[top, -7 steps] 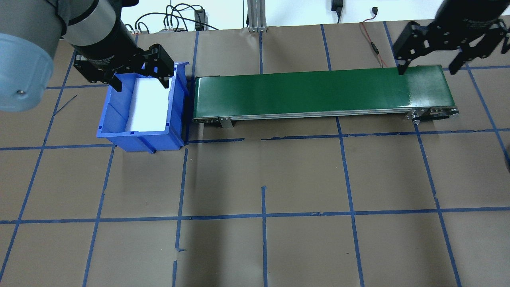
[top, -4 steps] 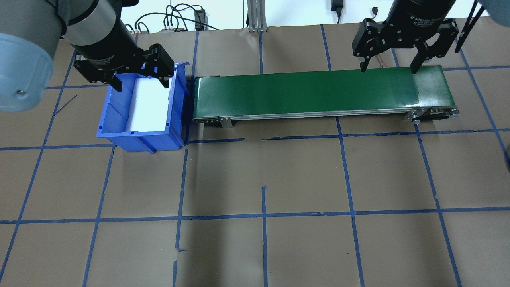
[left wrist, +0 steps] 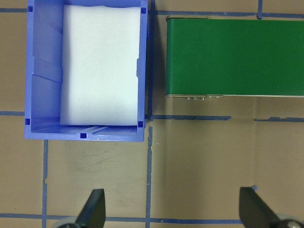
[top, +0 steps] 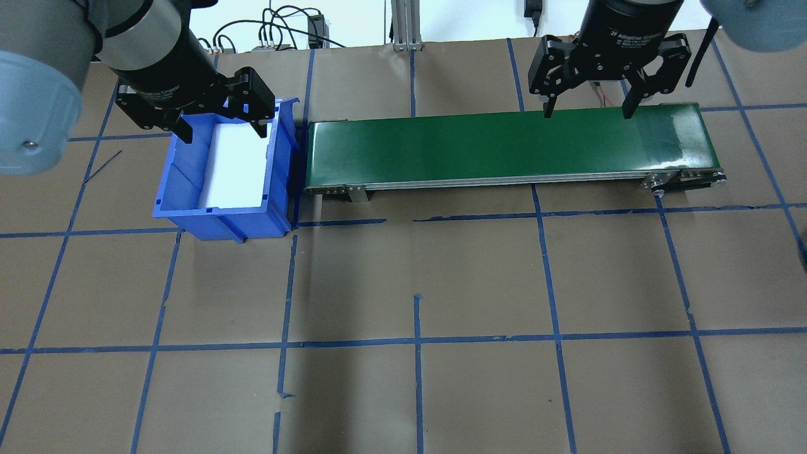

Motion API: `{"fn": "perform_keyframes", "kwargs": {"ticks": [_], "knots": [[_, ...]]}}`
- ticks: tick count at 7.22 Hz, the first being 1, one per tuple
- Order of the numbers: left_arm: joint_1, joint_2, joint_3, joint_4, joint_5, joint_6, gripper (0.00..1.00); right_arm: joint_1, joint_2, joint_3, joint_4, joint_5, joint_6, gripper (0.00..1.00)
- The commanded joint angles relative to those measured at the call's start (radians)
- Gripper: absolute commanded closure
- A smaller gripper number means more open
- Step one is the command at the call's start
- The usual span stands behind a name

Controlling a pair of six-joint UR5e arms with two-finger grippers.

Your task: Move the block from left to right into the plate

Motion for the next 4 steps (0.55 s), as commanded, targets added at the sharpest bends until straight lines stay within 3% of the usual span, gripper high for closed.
{"fn": "perform_keyframes", "kwargs": {"ticks": [1, 4], "knots": [[-0.001, 0.0, 0.0, 0.0, 0.001, 0.0, 0.0, -0.006, 0.003, 0.001, -0.034, 0.013, 0.007, 0.0], [-0.001, 0.0, -0.001, 0.0, -0.001, -0.002, 0.0, -0.021, 0.003, 0.008, -0.027, 0.03, 0.004, 0.0]]}}
